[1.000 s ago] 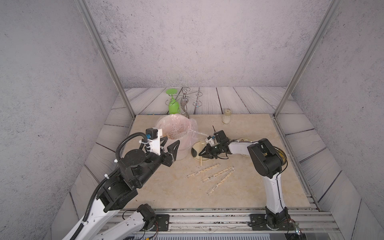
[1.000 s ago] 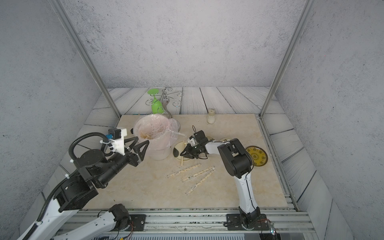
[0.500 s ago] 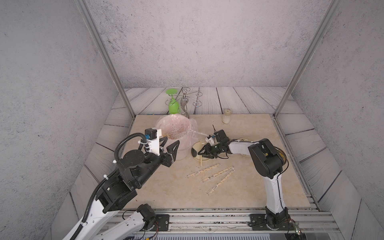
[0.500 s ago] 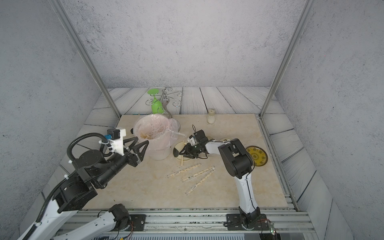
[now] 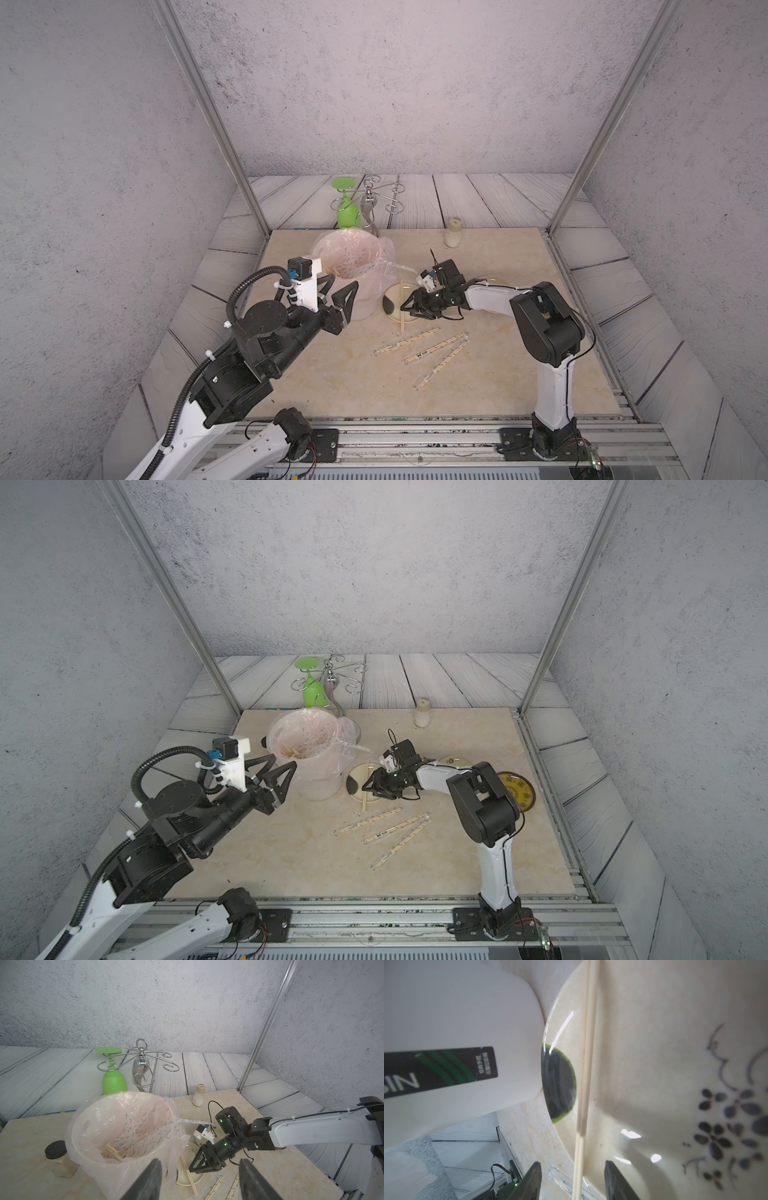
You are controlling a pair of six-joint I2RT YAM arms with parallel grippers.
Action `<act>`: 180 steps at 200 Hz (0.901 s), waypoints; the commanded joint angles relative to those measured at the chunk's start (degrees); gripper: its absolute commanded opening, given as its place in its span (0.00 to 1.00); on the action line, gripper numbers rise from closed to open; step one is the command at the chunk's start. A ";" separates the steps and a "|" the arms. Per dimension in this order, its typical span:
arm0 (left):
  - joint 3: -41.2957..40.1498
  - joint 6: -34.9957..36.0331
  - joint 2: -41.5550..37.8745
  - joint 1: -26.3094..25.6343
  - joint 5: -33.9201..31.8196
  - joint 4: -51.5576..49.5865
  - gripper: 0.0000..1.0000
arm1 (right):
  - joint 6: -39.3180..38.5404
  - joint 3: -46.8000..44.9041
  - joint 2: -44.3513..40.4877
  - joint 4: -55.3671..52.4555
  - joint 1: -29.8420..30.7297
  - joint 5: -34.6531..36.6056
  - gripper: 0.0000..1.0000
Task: Remove the packaging of disposable chopsticks
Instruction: Place the disposable chopsticks on the plate, then pick up the disposable chopsticks from the center of the board.
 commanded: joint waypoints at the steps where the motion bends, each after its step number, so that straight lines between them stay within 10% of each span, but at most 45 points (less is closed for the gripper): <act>1: 1.77 0.99 -0.12 0.24 0.00 -0.93 0.62 | -0.92 -1.77 -5.86 -0.87 -0.23 1.46 0.51; 134: 12.18 0.99 16.18 -0.45 10.13 -8.26 0.59 | -11.25 -17.07 -43.96 -20.88 -1.20 17.72 0.59; 180: 13.04 -1.57 26.32 -9.05 5.94 -10.93 0.59 | -16.05 -21.58 -62.77 -34.74 -6.51 28.17 0.68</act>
